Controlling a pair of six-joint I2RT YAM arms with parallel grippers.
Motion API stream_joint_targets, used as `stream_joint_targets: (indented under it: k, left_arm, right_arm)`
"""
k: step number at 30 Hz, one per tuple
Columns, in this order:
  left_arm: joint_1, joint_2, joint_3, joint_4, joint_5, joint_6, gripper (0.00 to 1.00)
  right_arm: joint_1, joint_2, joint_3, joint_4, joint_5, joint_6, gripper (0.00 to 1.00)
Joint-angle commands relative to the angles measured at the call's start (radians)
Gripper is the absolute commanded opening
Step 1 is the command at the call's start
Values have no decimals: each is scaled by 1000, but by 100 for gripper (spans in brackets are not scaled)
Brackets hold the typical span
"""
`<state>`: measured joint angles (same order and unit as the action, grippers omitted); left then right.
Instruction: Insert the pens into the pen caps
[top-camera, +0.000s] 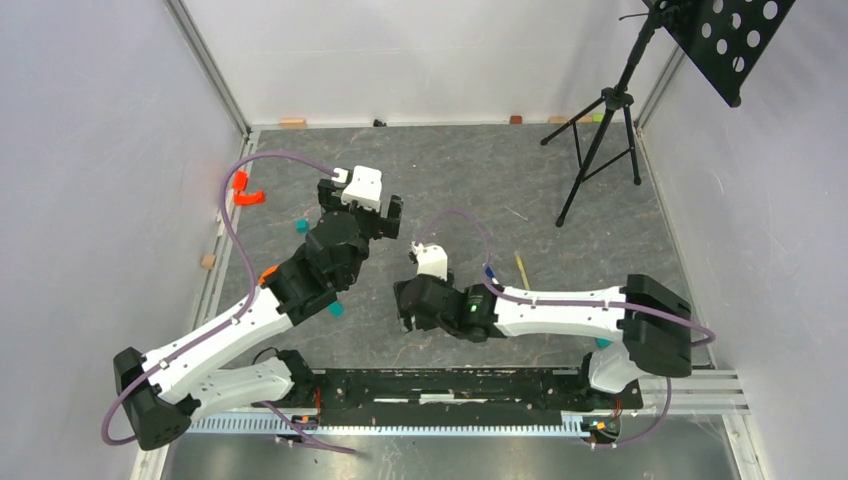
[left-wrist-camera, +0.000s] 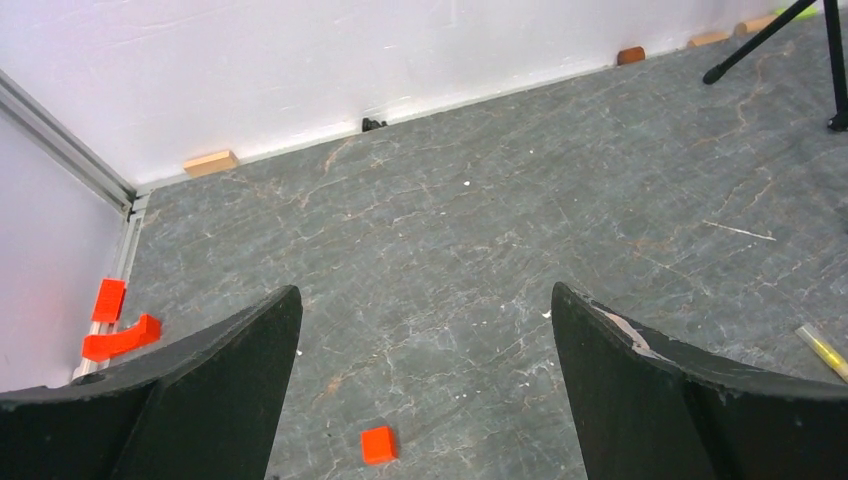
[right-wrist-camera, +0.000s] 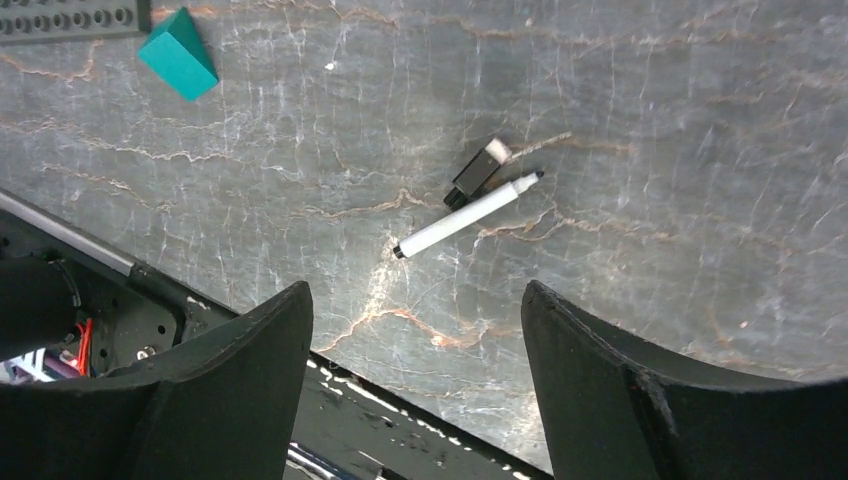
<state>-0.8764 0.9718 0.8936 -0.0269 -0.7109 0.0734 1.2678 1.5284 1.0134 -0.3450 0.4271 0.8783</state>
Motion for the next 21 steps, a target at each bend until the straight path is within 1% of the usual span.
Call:
stream_joint_targets:
  k: [1,9,15,21]
  left_arm:
    - [1,-28,-6,61,-47,33,100]
    - [-1,-28,-10,59,-14,32,100]
    - [0,-26,-13,60,-3,34,100]
    - [-1,-24,-11,57,13,30,100]
  right_arm:
    - [43,64,59,-52,103,159,79]
    - [64,230,172,-138,190,188,74]
    - [64,275,167,-143,241,218,71]
    - [63,326,167,-144,225,199,68]
